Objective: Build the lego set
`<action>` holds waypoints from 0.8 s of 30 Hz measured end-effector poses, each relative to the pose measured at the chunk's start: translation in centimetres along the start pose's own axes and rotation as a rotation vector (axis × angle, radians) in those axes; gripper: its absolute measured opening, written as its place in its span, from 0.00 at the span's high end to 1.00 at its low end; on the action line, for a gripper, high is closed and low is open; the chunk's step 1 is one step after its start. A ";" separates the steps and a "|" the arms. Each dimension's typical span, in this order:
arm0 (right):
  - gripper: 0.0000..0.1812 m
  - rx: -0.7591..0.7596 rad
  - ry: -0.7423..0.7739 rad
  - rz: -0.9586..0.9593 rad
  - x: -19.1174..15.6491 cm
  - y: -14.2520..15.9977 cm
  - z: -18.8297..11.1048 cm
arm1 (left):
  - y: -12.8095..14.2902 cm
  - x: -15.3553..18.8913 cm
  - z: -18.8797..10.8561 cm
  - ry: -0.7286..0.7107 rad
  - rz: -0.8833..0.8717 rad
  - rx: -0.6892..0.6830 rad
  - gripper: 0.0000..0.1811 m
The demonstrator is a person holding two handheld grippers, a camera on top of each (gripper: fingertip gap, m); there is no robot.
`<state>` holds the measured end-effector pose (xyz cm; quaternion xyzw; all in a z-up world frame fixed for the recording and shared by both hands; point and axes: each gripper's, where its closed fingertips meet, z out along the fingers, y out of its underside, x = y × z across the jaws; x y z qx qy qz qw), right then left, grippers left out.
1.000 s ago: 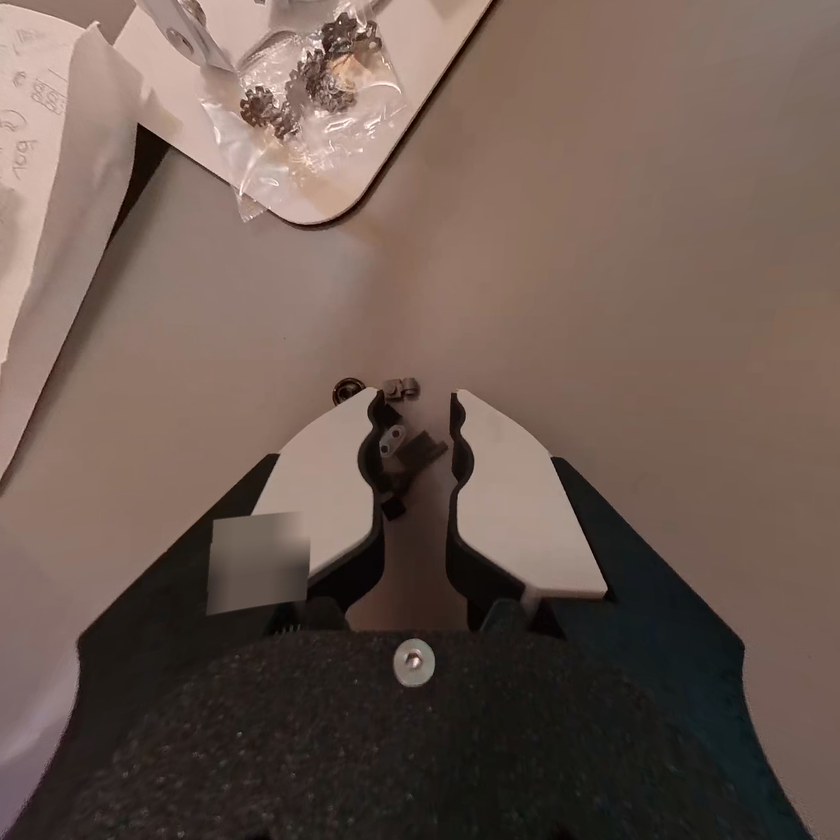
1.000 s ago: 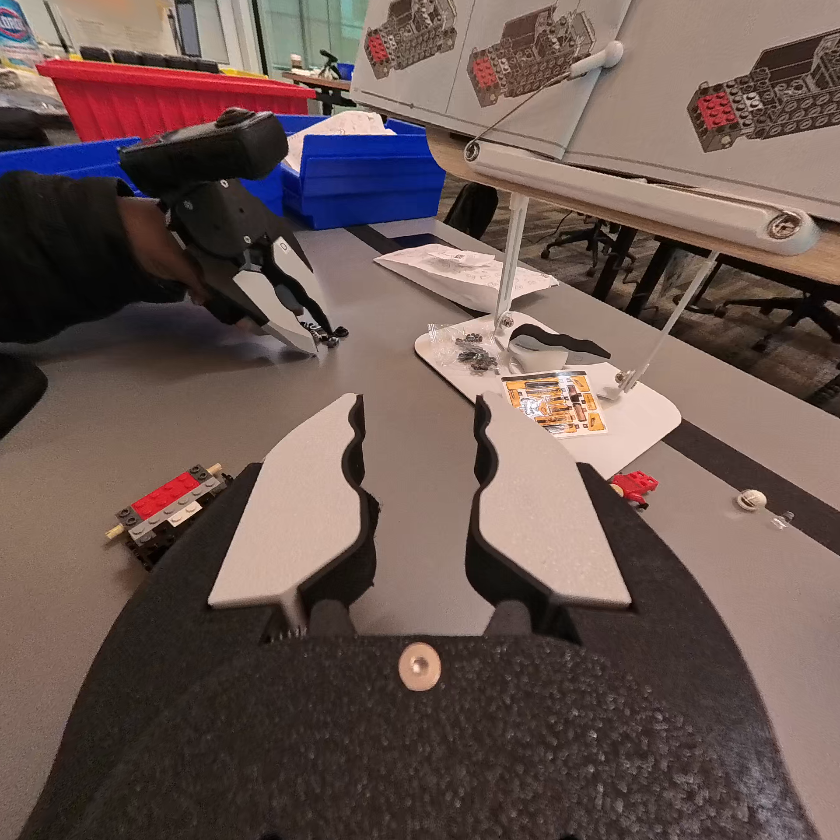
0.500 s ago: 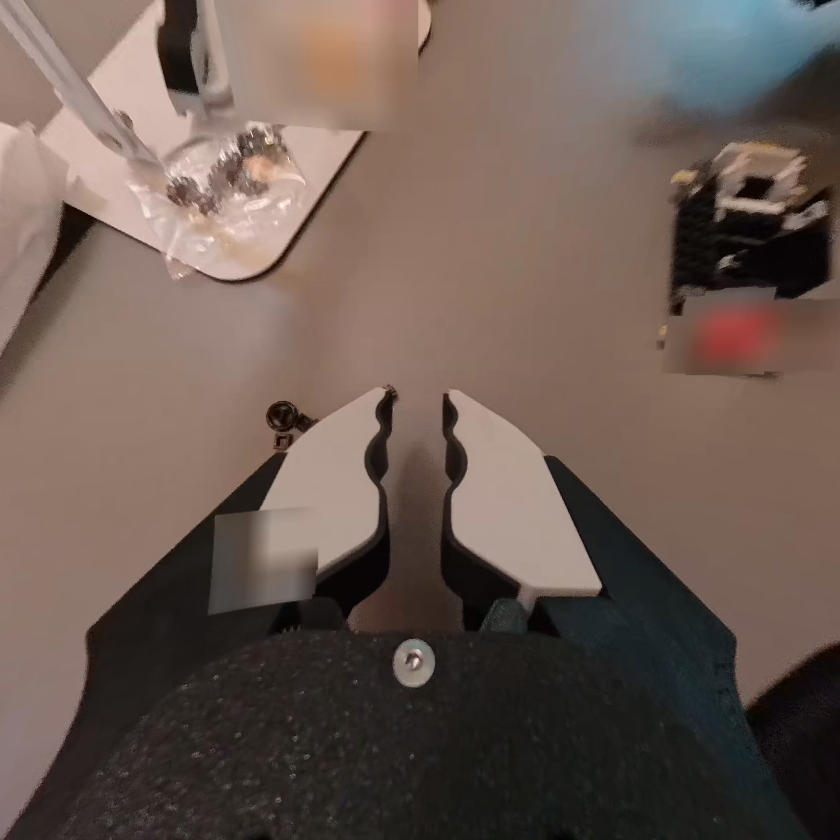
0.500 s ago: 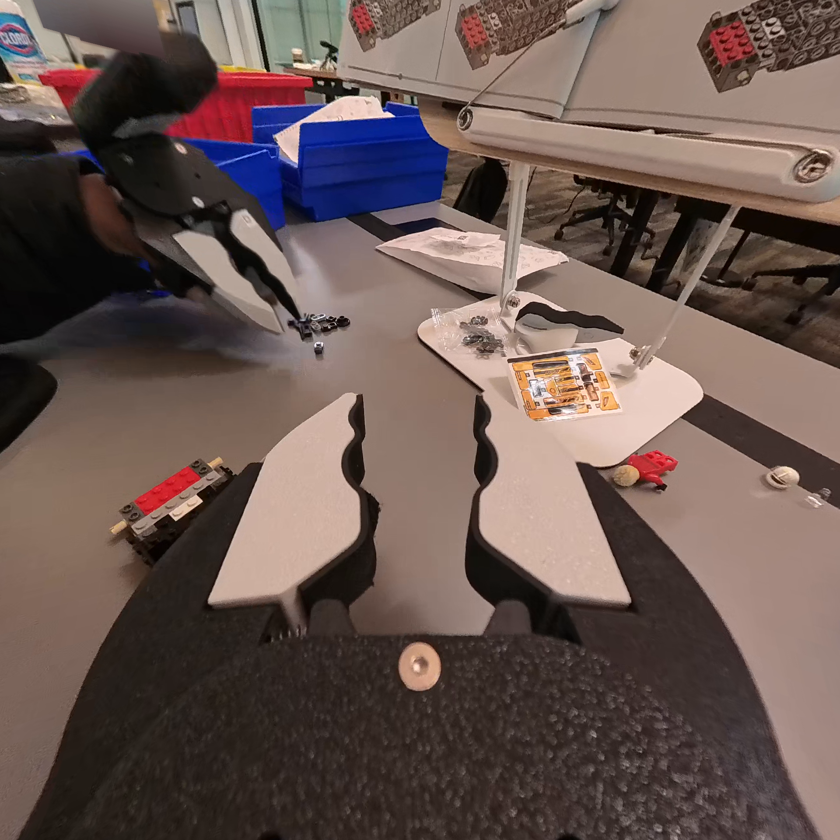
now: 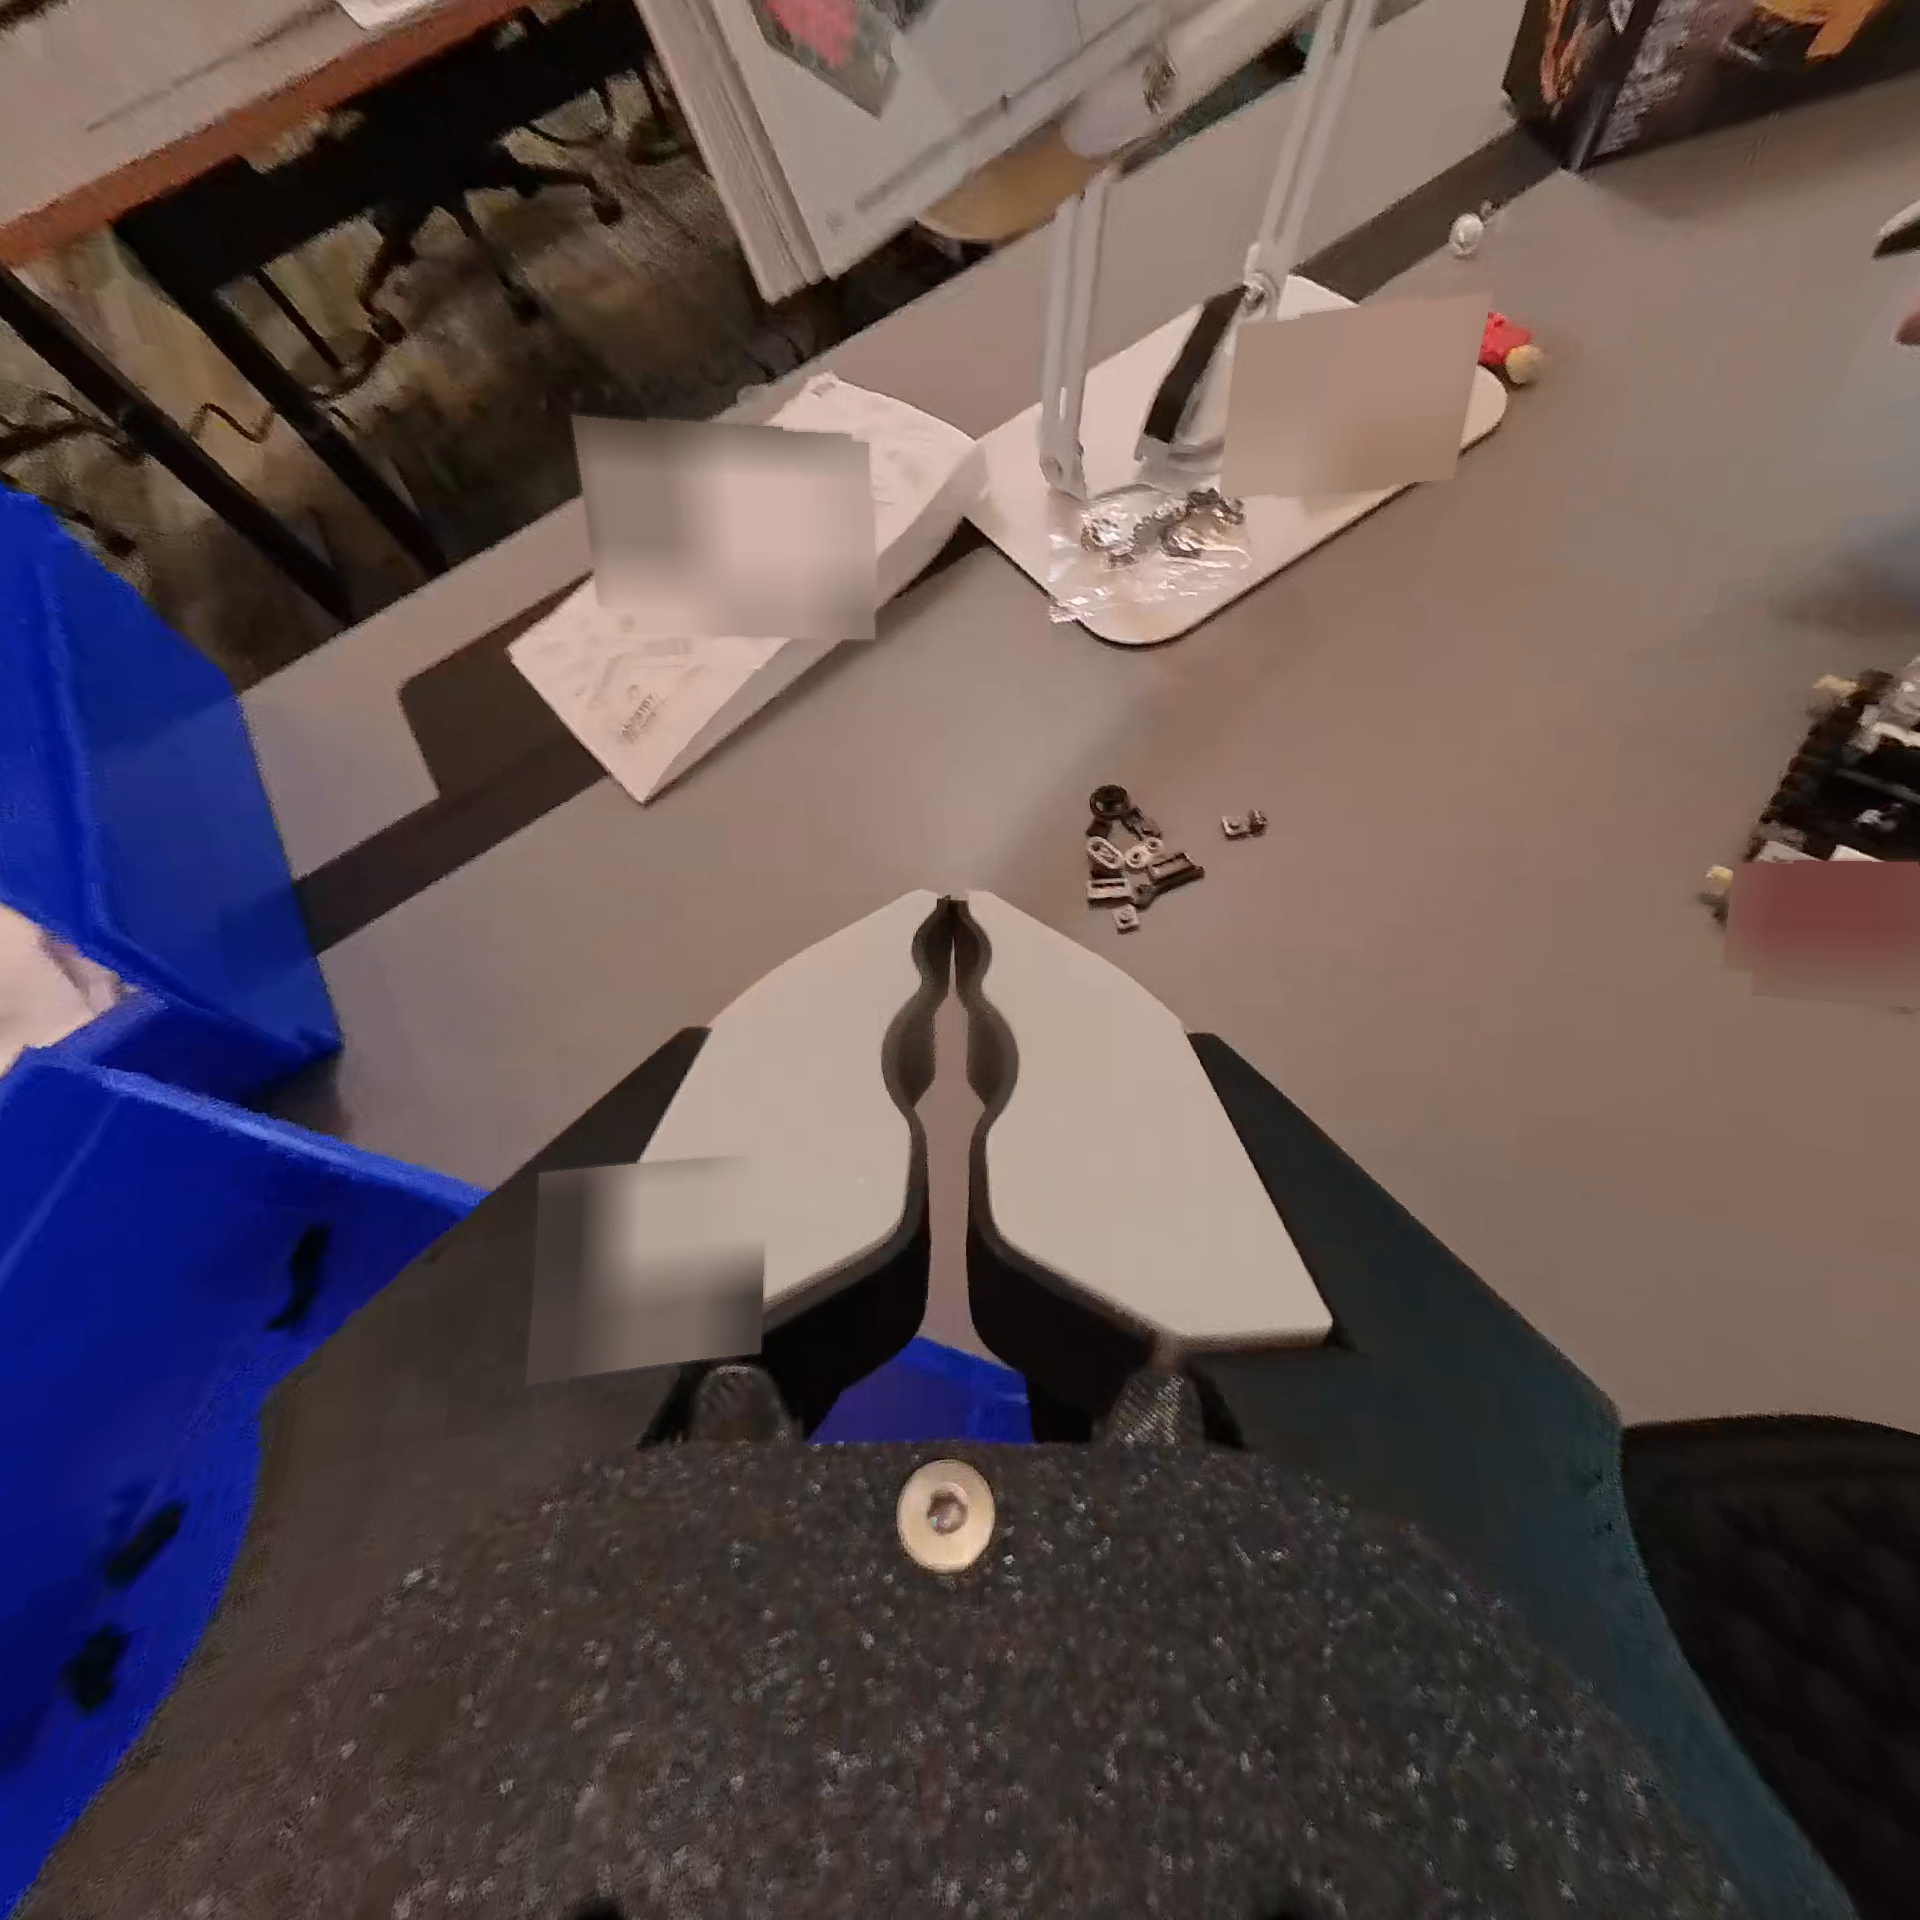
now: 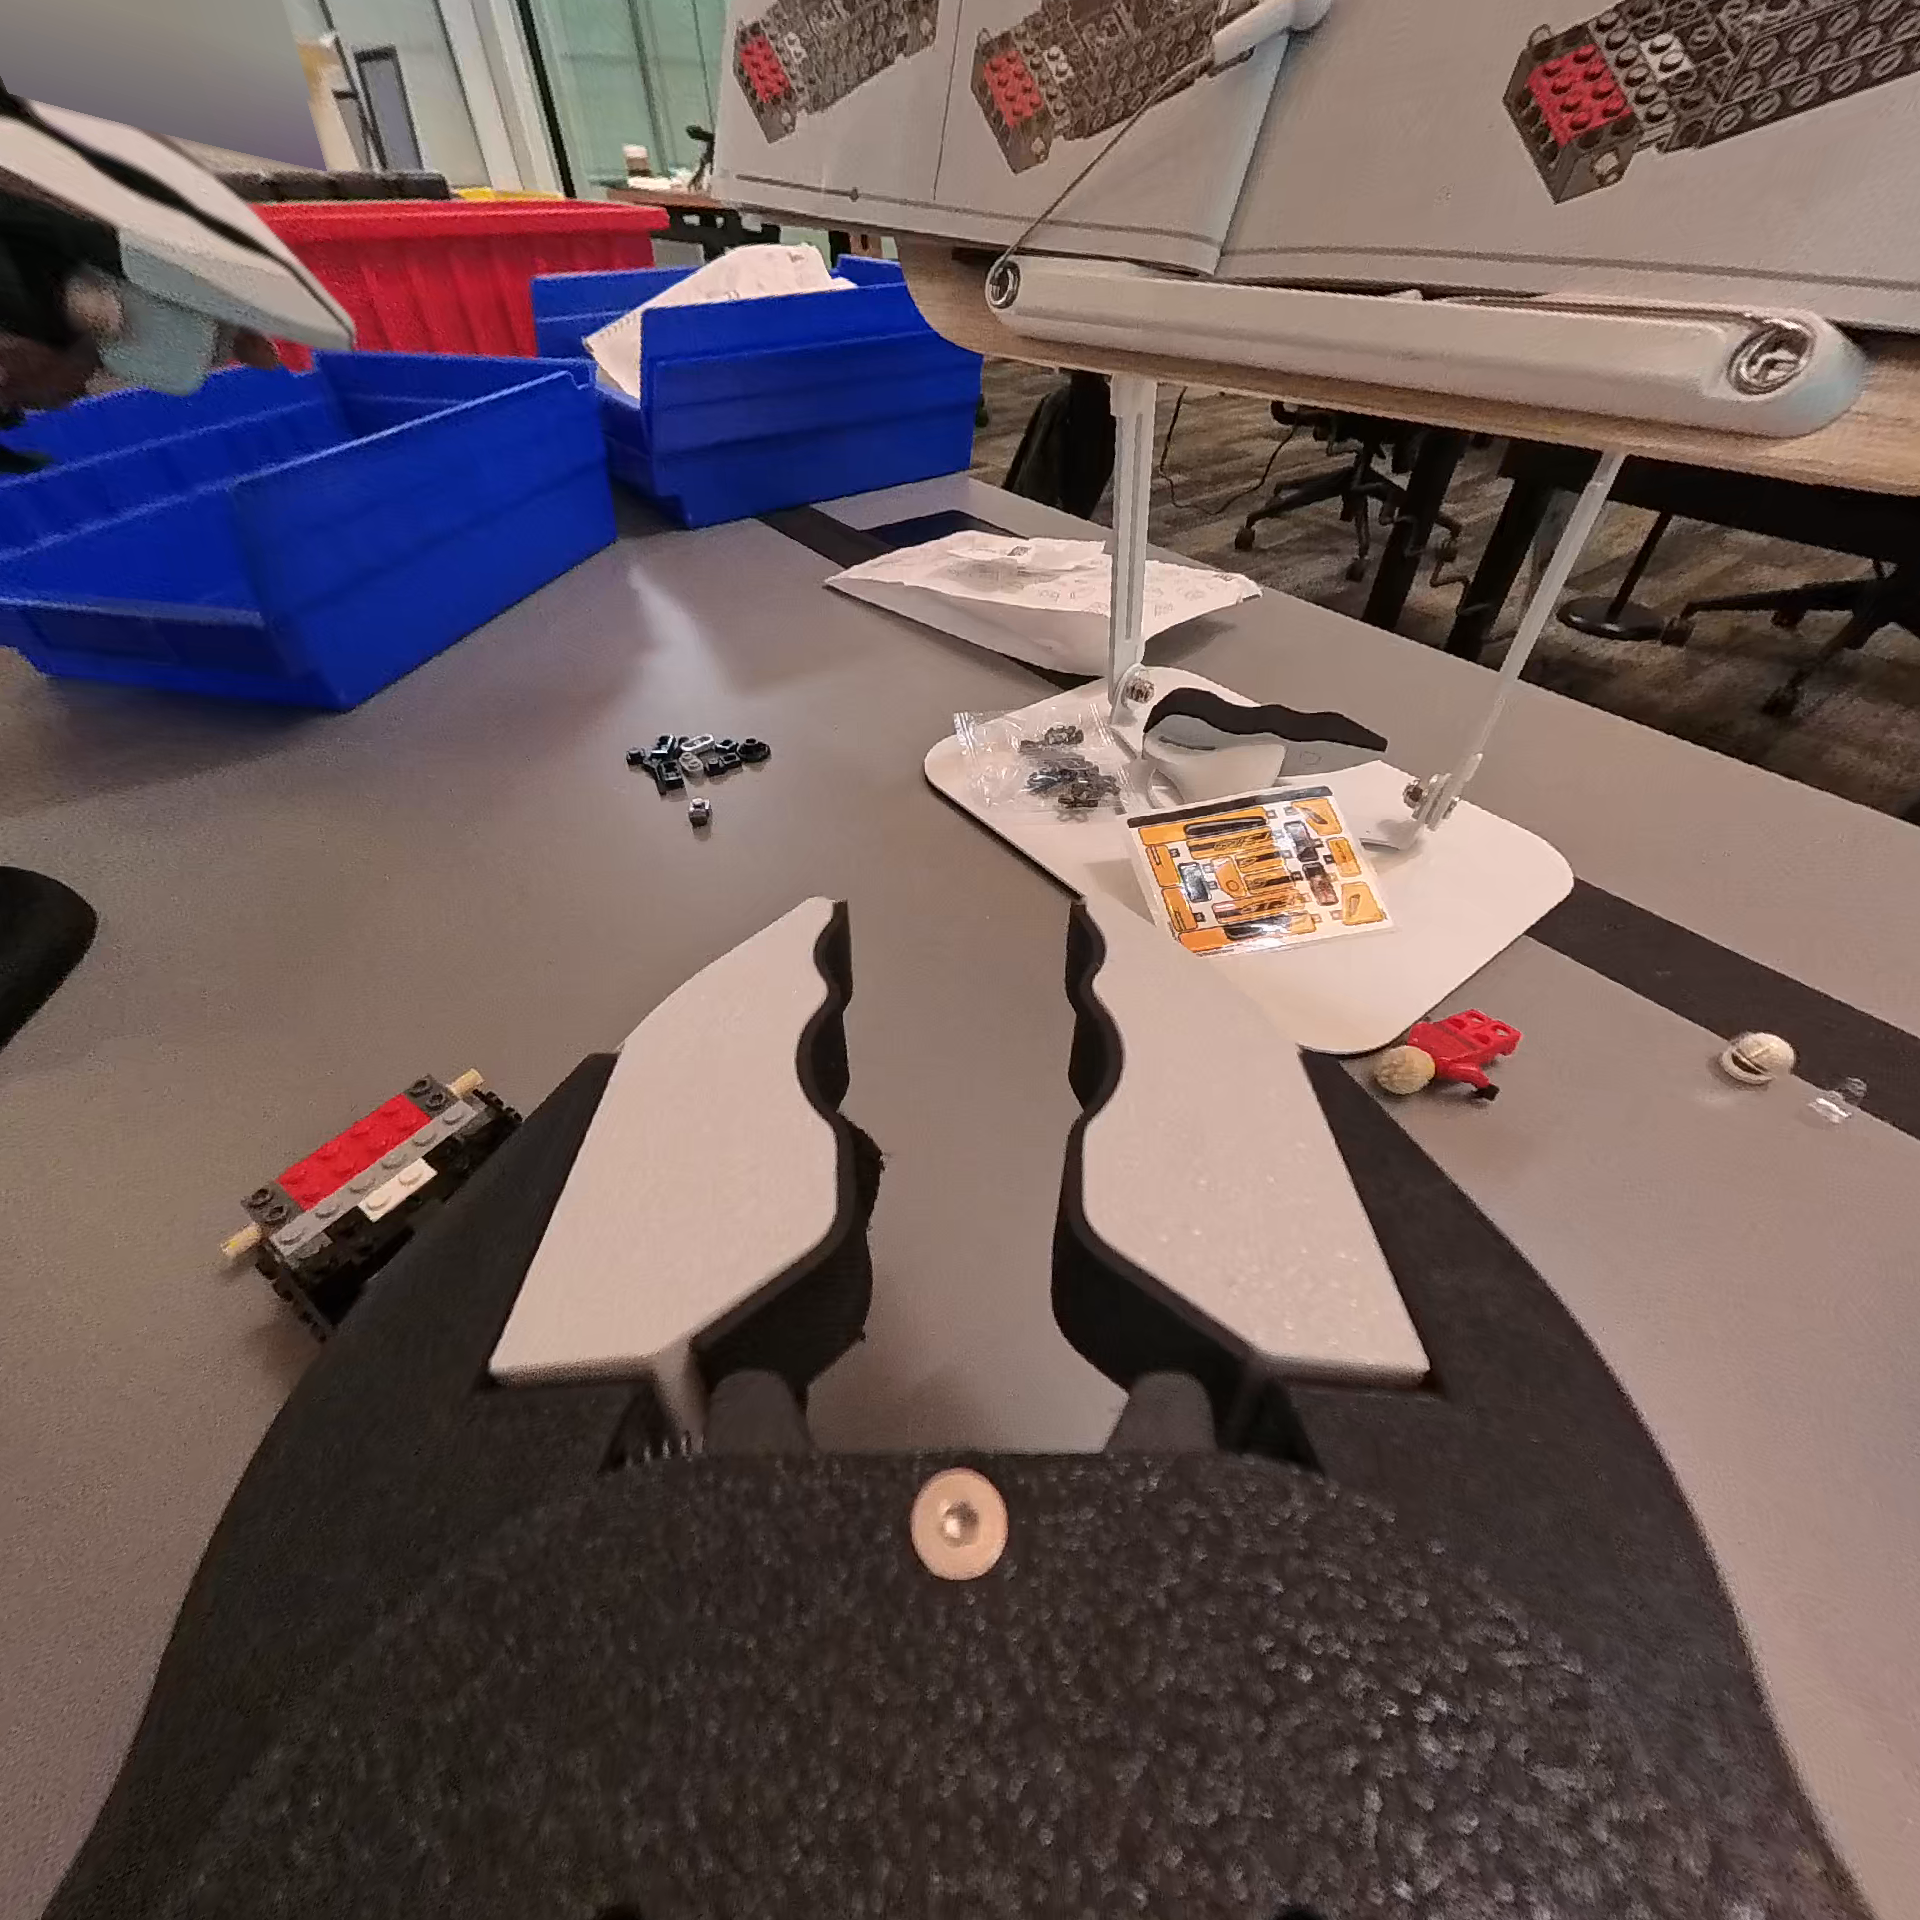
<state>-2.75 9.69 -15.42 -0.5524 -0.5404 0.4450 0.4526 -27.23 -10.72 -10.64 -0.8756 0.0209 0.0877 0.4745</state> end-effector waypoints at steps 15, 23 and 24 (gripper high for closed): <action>0.78 0.009 -0.003 -0.020 -0.2 -0.5 -0.3 | 5.9 4.8 14.4 0.135 -0.070 -0.485 0.89; 0.78 0.003 -0.011 -0.012 -0.2 -0.3 -0.3 | 6.8 5.2 15.5 0.170 -0.102 -0.491 0.94; 0.78 0.003 -0.011 -0.013 -0.2 -0.3 -0.3 | 6.8 5.2 15.5 0.175 -0.104 -0.491 0.96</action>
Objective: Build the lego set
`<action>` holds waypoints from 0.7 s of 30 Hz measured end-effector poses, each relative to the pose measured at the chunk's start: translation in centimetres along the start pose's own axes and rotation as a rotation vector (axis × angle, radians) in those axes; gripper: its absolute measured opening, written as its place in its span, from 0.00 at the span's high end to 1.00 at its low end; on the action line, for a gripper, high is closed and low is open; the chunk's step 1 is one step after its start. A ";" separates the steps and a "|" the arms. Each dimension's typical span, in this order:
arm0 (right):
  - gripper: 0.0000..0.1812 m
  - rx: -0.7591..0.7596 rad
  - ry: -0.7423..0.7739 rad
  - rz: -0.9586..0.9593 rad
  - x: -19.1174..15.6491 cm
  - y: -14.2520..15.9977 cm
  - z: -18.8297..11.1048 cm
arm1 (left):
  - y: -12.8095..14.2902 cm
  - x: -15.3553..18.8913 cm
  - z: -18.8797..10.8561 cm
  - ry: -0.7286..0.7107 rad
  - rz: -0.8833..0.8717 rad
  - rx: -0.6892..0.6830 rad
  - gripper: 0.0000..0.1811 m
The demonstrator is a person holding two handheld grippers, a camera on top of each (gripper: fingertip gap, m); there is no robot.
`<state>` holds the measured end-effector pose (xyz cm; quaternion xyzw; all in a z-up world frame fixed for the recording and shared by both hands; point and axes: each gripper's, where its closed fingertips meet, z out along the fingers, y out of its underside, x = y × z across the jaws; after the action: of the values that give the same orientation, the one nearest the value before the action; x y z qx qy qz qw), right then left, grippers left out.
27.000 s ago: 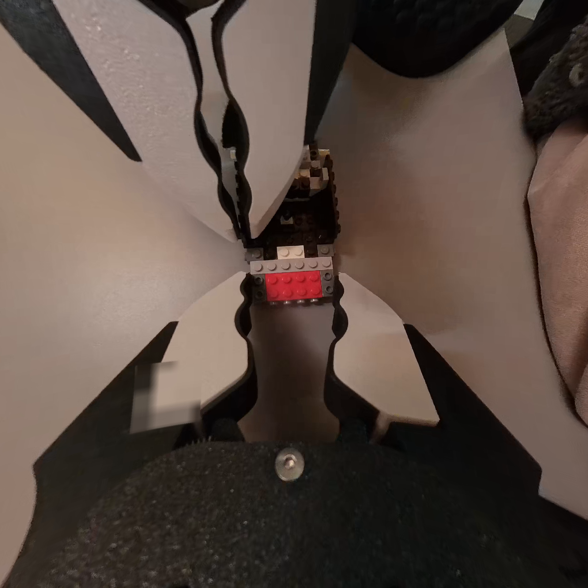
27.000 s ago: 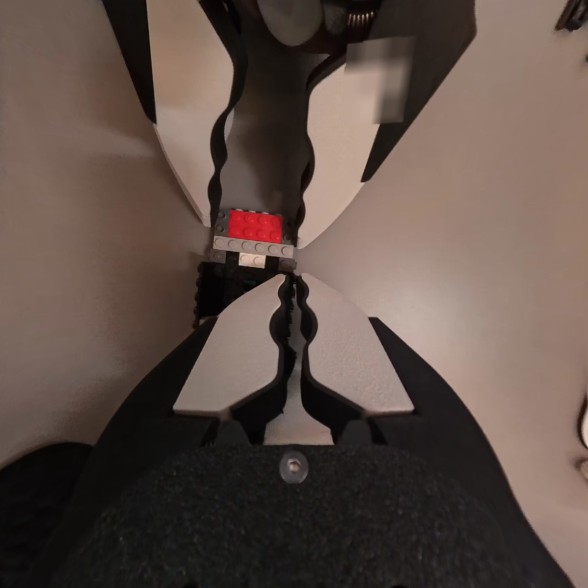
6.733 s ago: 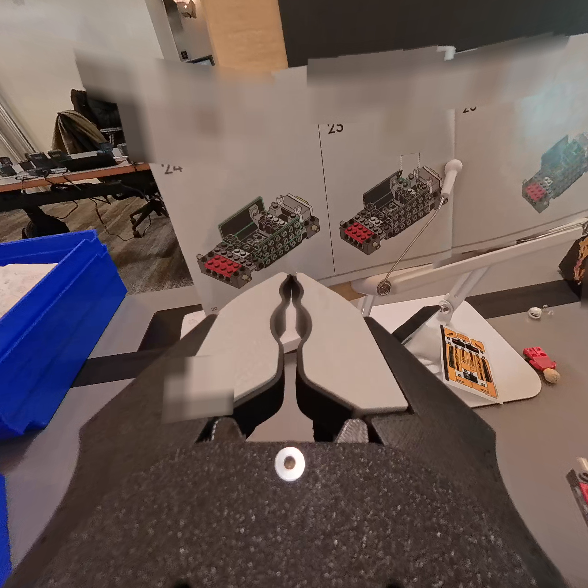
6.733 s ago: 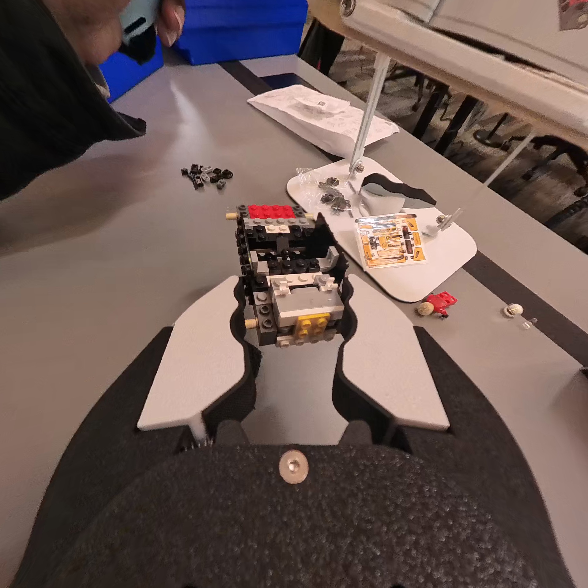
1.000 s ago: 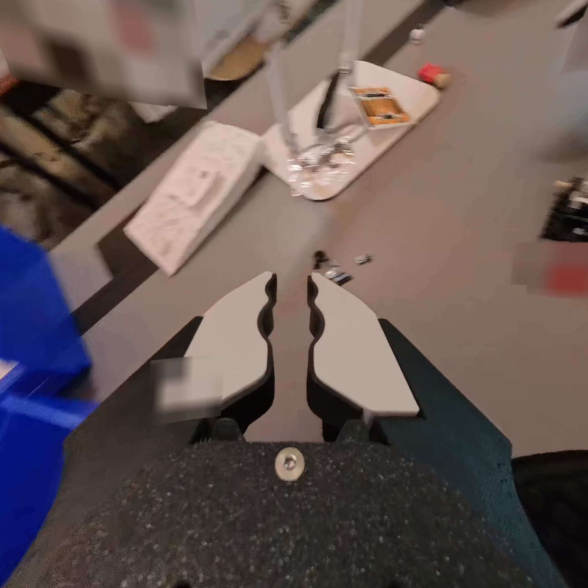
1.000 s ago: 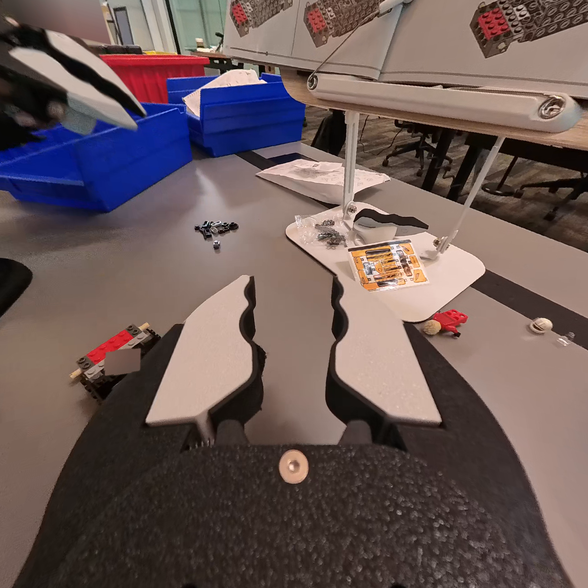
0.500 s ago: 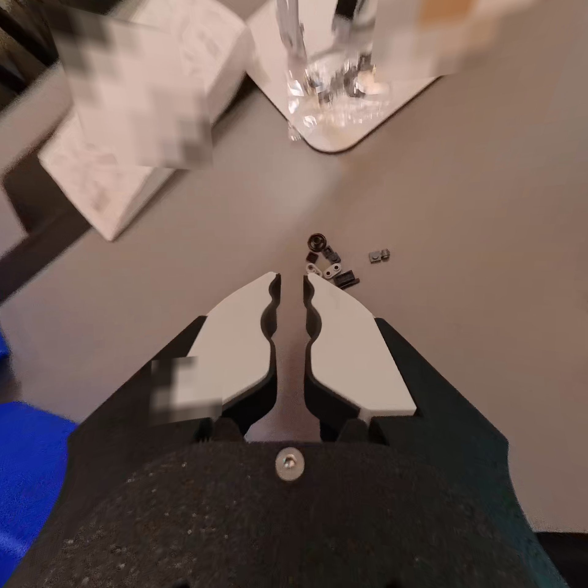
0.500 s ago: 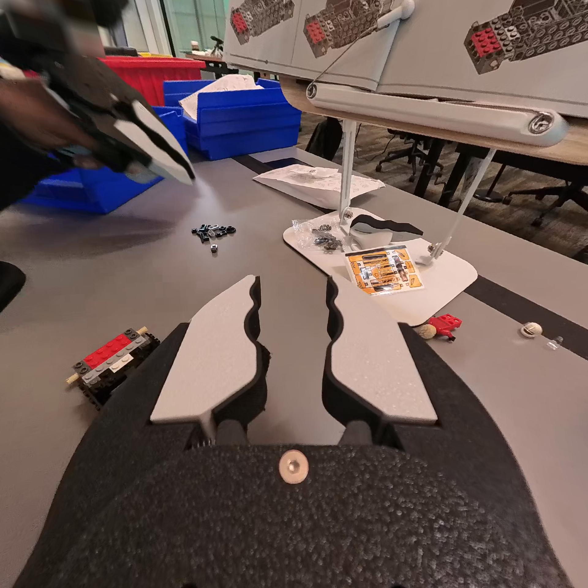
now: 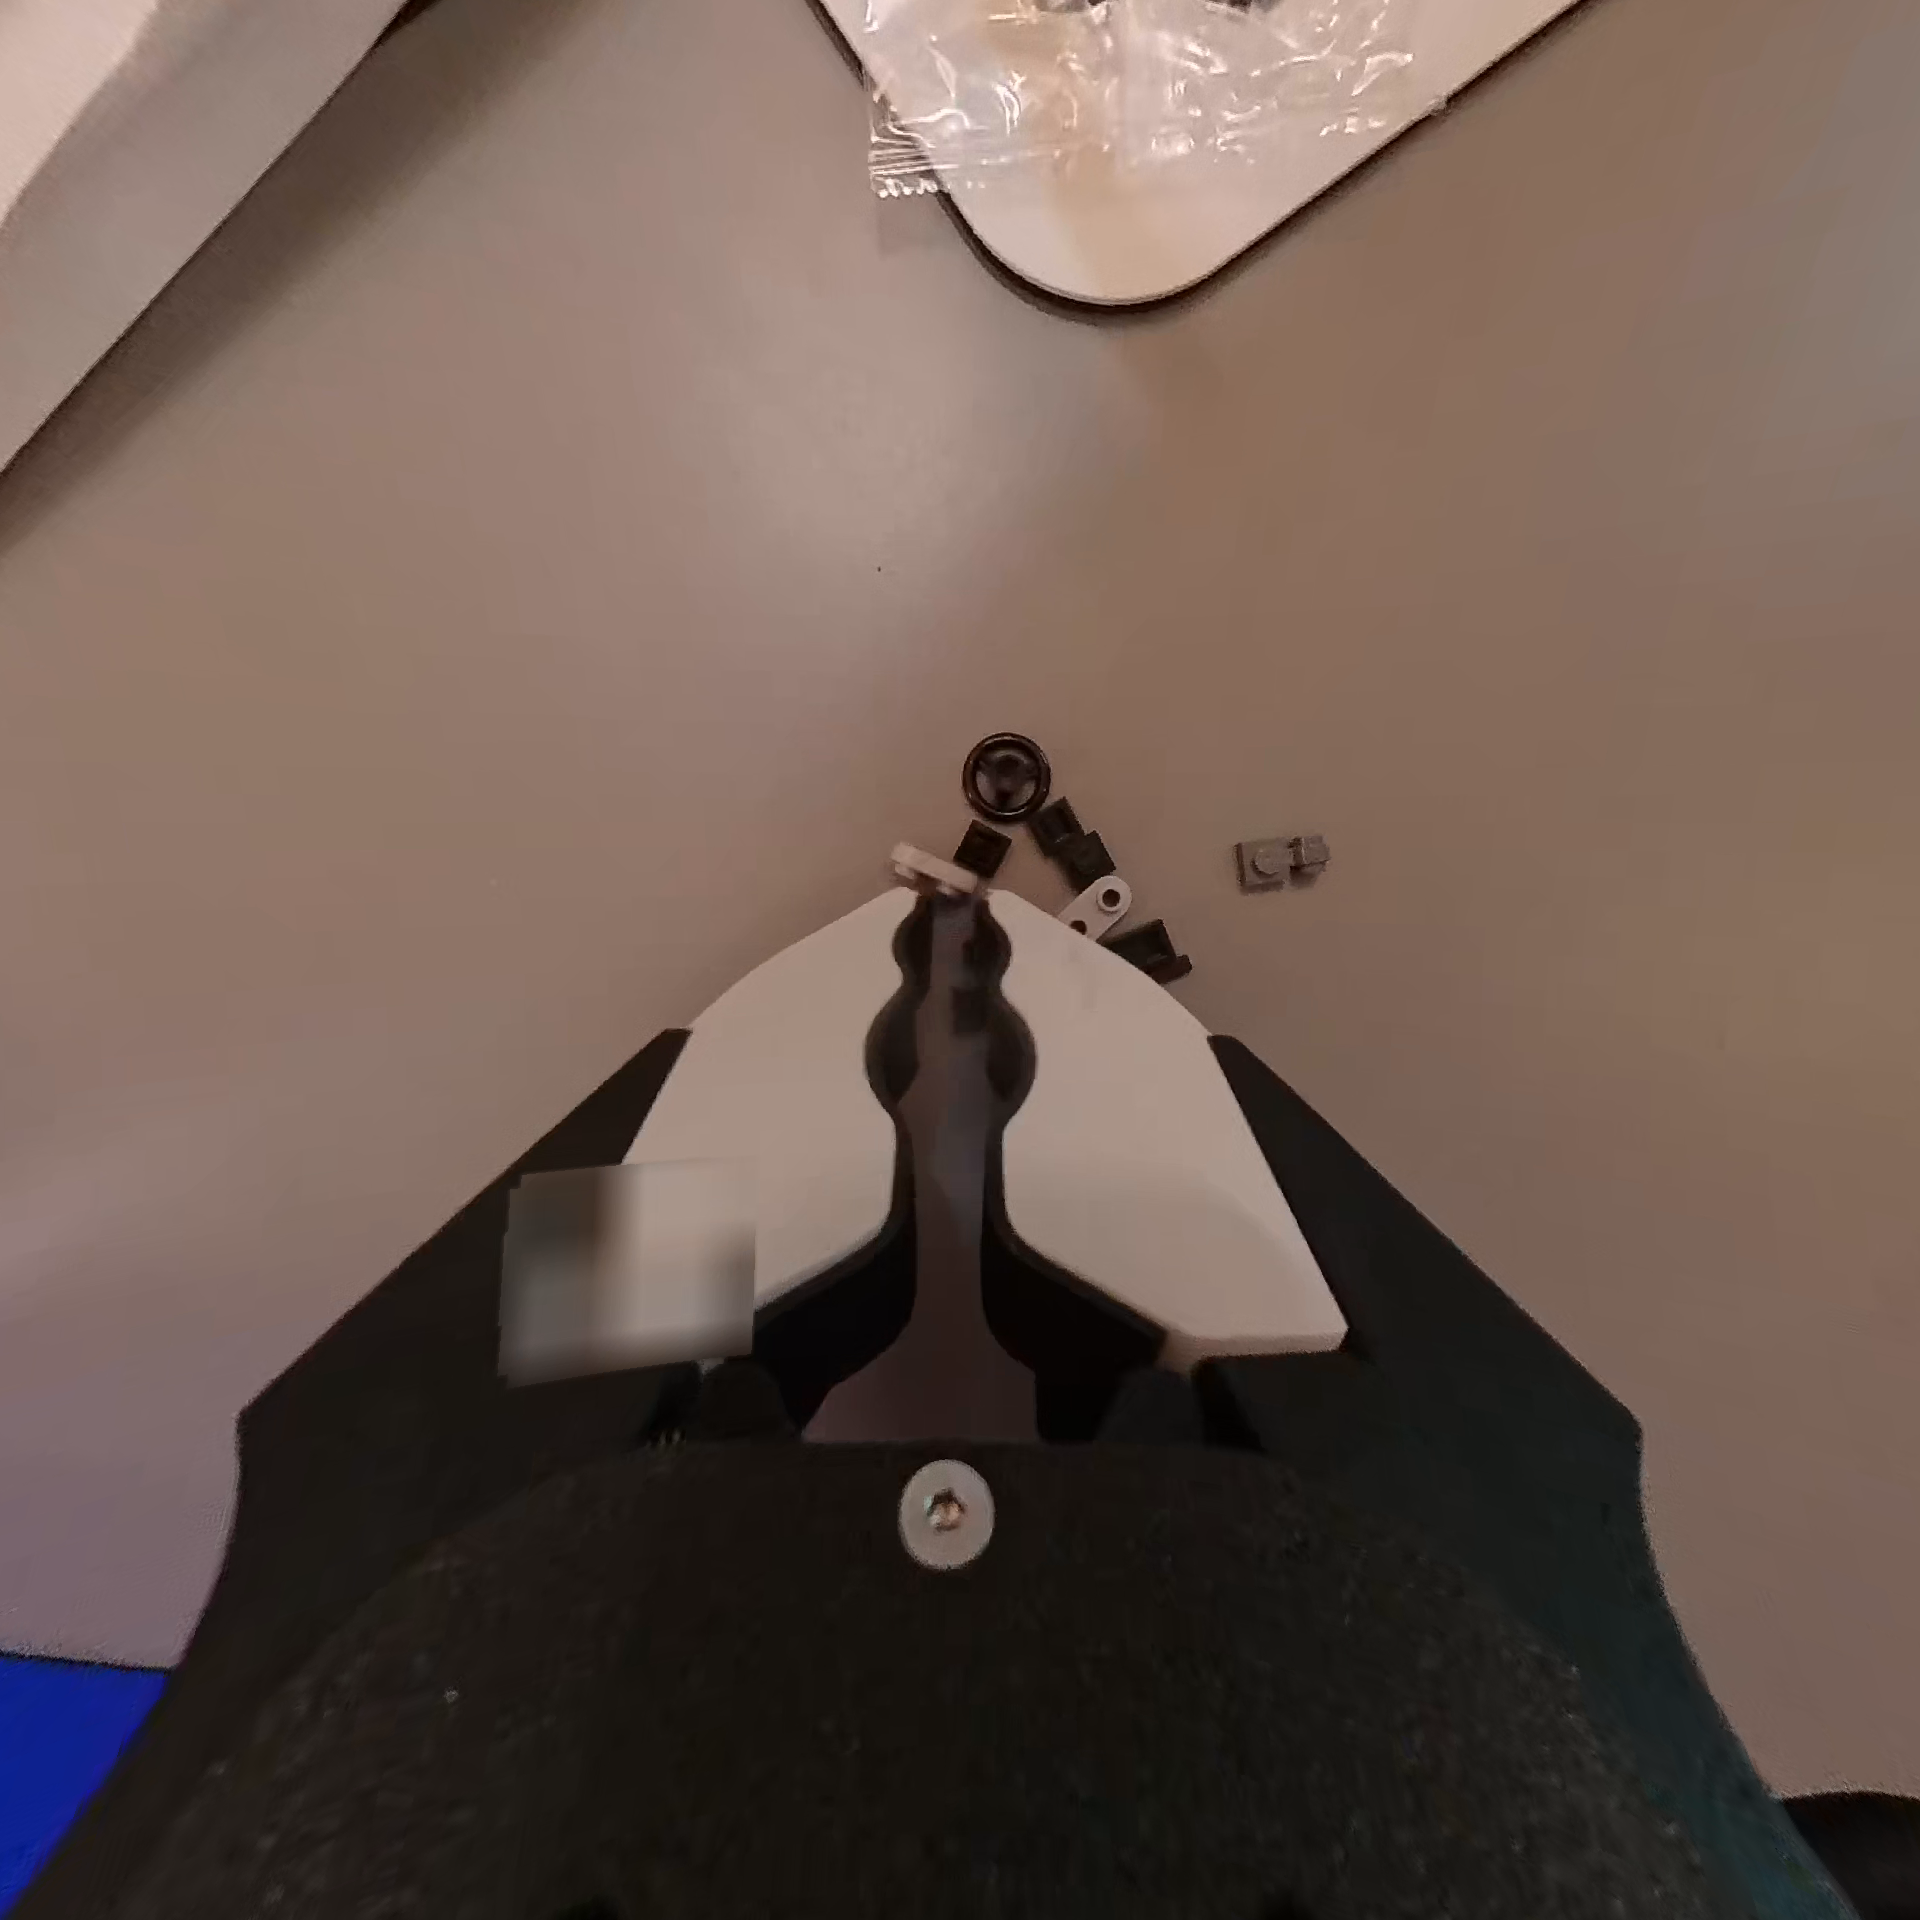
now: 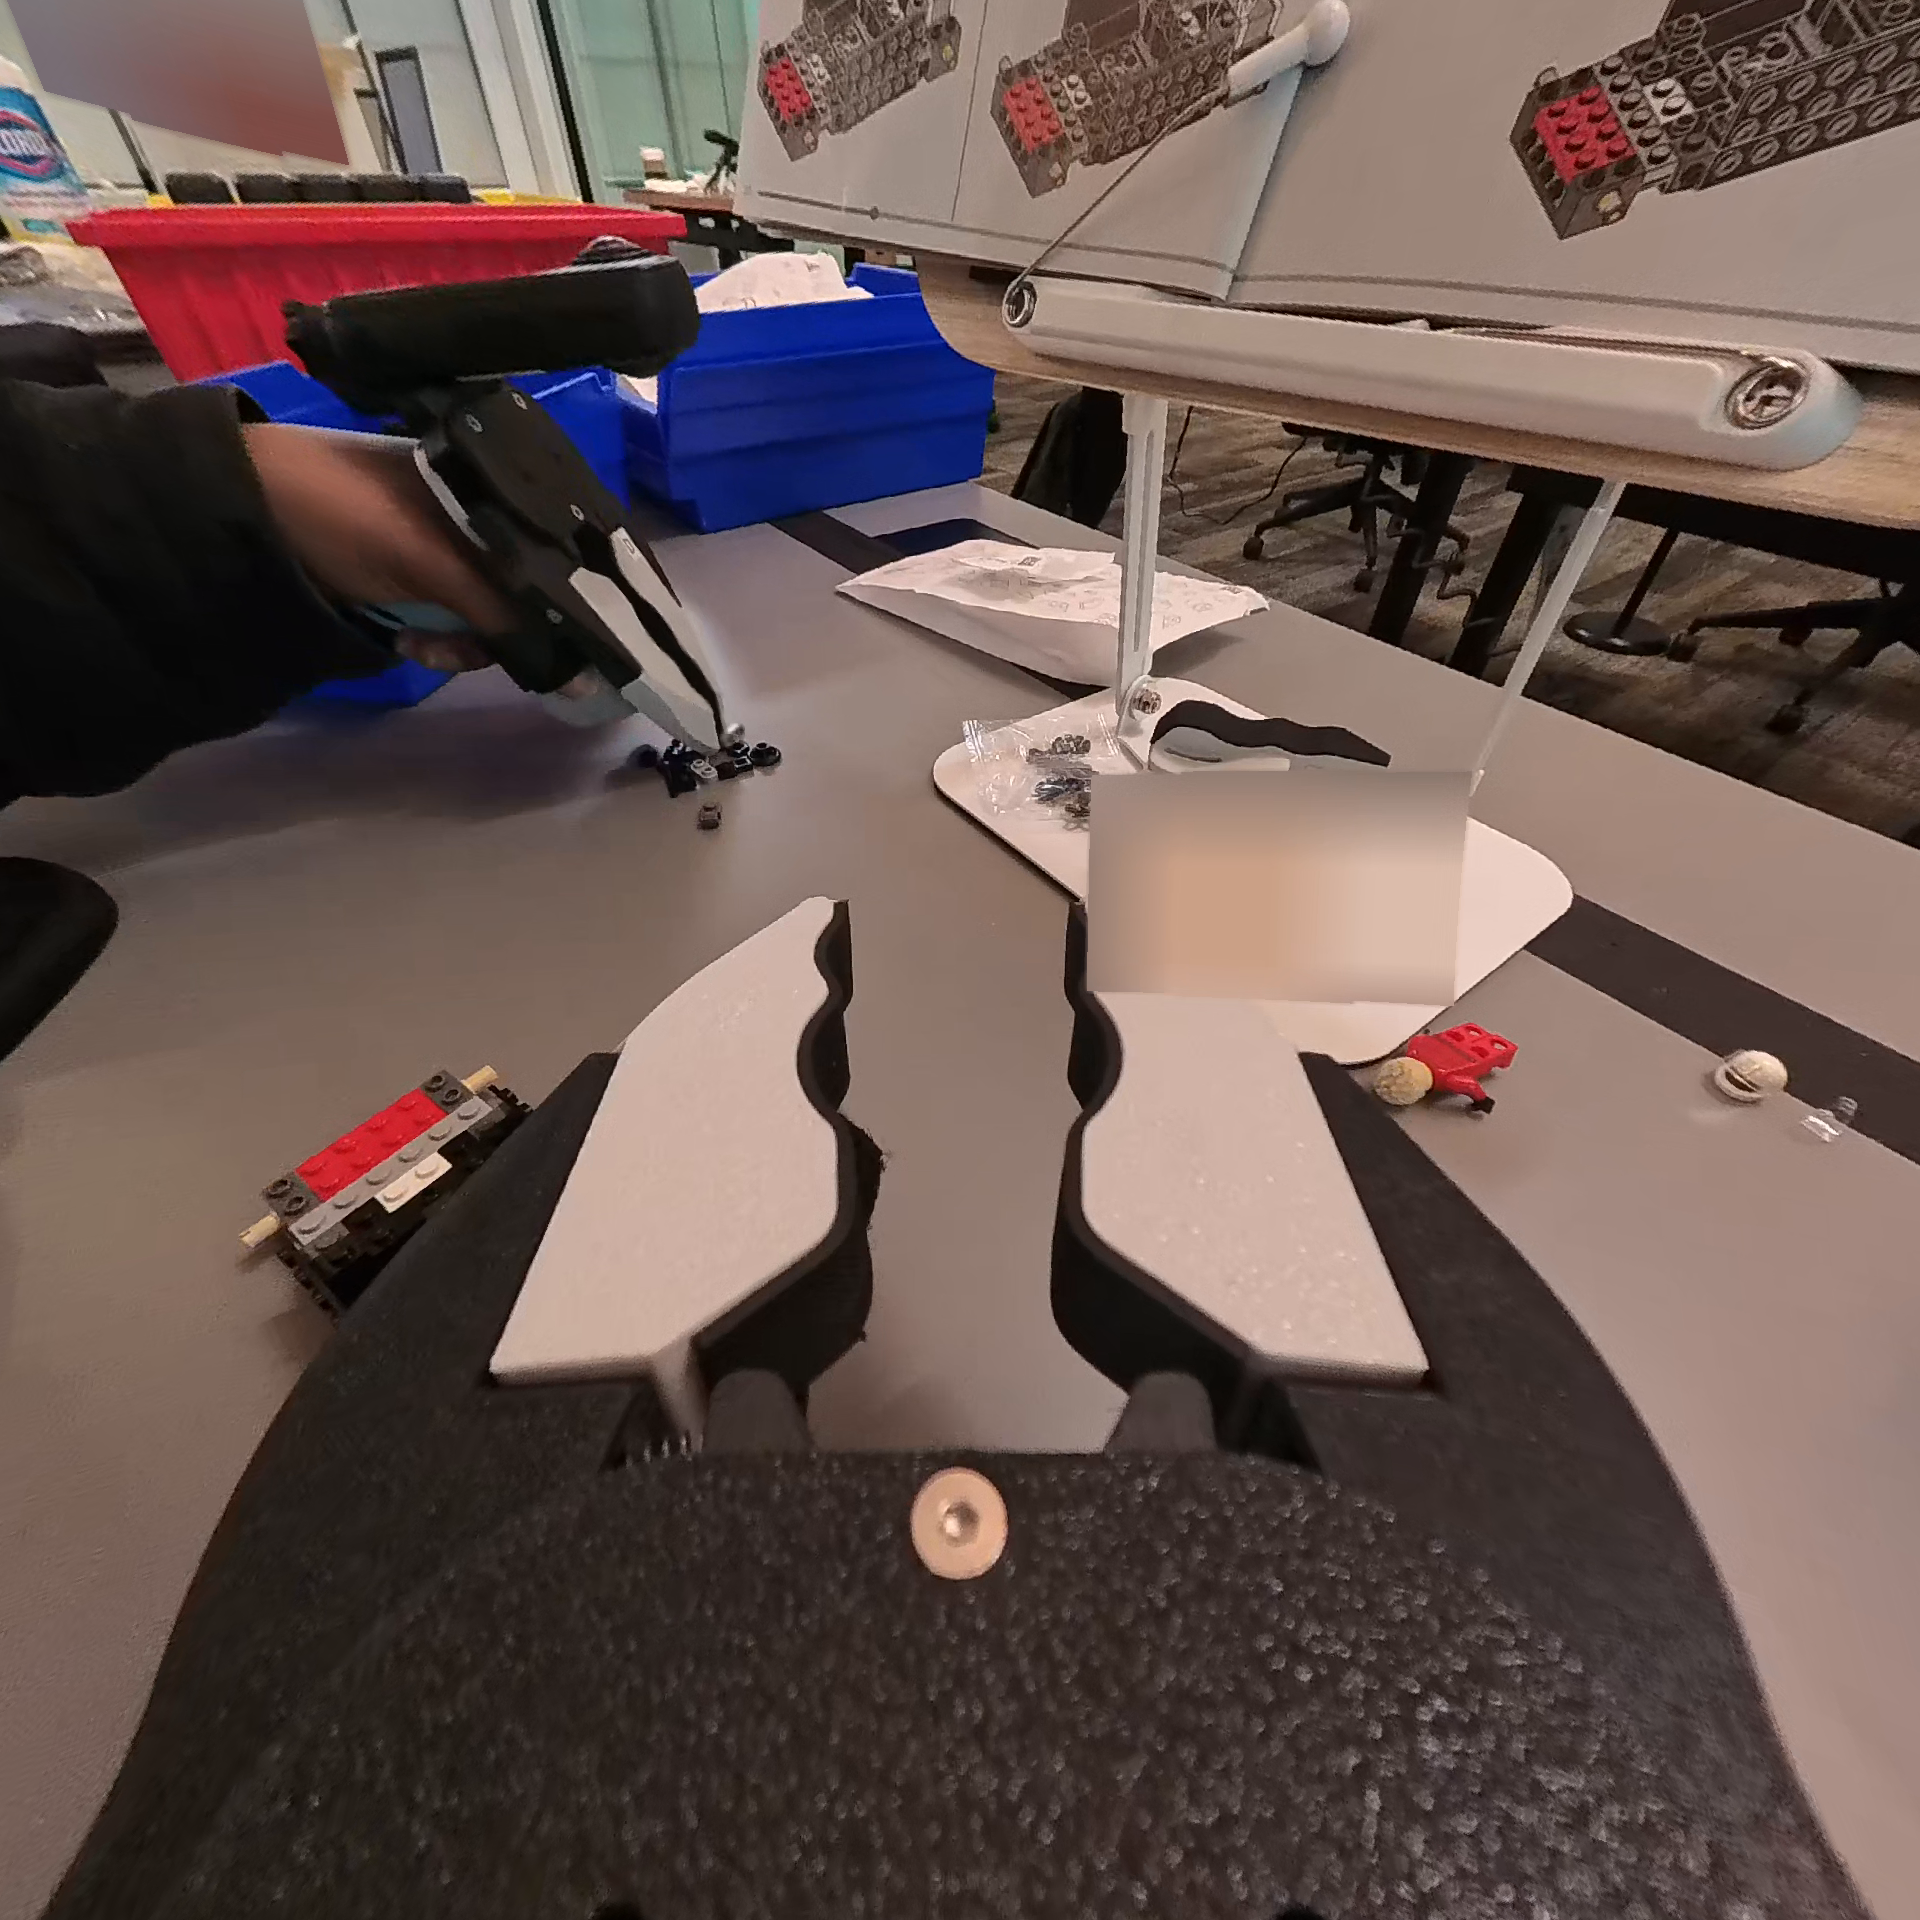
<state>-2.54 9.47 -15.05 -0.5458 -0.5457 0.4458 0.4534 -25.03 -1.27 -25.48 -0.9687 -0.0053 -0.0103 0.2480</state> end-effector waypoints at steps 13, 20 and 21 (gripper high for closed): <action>0.78 0.003 -0.002 -0.018 -0.3 -0.3 0.0 | -0.7 -0.4 -0.8 -0.031 0.033 0.058 0.84; 0.78 0.001 -0.003 -0.023 -0.3 -0.3 -0.1 | -0.6 -0.7 0.2 0.012 0.041 0.059 0.92; 0.78 0.000 -0.004 -0.022 -0.3 -0.3 -0.1 | -0.6 -0.7 0.2 0.015 0.050 0.062 0.92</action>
<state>-2.51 9.14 -14.77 -0.5389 -0.5524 0.4418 0.4574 -25.73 -0.63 -25.41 -0.9602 0.0206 -0.0109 0.2782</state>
